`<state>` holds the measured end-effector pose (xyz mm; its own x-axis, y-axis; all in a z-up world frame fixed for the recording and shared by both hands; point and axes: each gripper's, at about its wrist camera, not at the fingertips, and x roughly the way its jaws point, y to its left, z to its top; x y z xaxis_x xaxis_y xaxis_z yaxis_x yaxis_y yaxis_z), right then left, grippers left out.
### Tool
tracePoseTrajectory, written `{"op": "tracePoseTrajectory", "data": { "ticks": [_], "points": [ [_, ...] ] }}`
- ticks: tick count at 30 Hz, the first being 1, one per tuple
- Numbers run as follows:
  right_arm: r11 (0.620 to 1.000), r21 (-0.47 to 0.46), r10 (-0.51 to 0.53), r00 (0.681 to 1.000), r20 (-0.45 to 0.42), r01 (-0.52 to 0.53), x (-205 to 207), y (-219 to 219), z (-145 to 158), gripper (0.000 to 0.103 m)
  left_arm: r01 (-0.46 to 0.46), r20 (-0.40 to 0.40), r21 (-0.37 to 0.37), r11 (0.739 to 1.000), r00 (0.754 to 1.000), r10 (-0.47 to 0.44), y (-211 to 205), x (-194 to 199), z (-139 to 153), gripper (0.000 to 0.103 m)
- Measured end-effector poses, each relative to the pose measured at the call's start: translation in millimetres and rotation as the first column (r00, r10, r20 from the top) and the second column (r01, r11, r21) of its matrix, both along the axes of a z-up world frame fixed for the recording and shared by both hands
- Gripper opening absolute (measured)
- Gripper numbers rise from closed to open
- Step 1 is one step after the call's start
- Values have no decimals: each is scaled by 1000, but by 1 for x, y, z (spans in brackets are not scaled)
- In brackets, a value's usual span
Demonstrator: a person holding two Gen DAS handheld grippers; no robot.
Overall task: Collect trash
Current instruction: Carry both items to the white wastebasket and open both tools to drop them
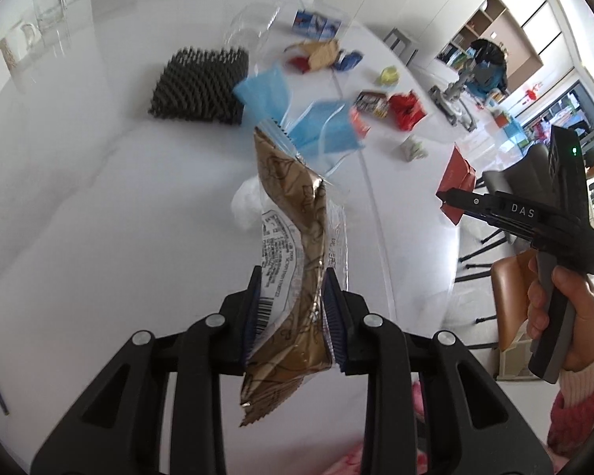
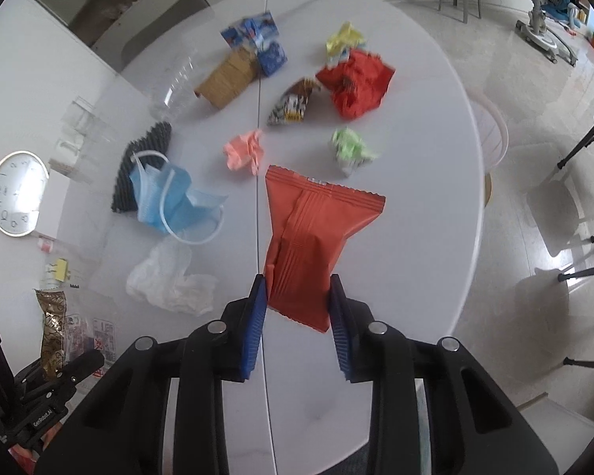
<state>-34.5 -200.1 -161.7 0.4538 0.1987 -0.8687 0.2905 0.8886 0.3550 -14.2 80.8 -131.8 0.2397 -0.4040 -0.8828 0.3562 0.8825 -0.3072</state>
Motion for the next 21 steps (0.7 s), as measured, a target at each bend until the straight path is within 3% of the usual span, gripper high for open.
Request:
{"op": "tracePoseTrajectory", "data": {
  "ticks": [4,10,16,21],
  "points": [
    [999,-21,-45,998,42,45,-6,-44,24,32,24,30,-43,999,999,-23,-32,4,25,29],
    [986,-127,-100,993,62,107,11,-139,36,32,116,96,-110,987,990,-106,-139,27,50,30],
    [984,-167,-56,998,5,56,60,-237,4,34,135,107,-120,984,987,-123,-267,66,46,30],
    [982,-164,85,994,-73,-96,127,-296,-53,37,102,53,-100,990,994,-97,-362,106,22,31]
  ]
}}
